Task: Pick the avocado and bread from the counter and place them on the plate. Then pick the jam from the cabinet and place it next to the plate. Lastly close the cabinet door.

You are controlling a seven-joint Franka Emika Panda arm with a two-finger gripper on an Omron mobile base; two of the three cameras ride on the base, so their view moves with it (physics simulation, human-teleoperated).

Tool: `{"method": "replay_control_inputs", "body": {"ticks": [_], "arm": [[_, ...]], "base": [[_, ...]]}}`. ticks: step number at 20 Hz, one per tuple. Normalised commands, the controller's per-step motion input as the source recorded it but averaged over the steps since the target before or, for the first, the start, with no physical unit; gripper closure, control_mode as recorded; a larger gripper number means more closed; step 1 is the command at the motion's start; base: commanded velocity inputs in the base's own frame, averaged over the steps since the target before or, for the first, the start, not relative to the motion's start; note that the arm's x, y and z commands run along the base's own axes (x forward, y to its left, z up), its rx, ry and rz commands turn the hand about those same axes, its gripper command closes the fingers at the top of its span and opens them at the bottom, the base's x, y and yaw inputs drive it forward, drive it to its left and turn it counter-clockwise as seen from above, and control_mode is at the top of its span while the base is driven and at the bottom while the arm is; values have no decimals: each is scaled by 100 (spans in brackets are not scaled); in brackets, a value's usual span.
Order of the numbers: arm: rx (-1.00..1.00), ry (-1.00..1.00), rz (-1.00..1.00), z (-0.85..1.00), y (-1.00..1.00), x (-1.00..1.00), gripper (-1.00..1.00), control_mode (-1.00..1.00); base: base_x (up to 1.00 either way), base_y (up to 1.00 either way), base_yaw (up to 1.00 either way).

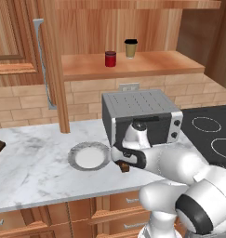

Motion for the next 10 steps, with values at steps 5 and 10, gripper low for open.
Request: {"method": "replay_control_inputs", "body": {"ticks": [5, 10], "arm": [[0, 0, 0, -37, 8, 13, -100, -100], [-1, 0, 0, -13, 2, 0, 100, -100]], "base": [[0, 0, 0], [0, 0, 0]]}}
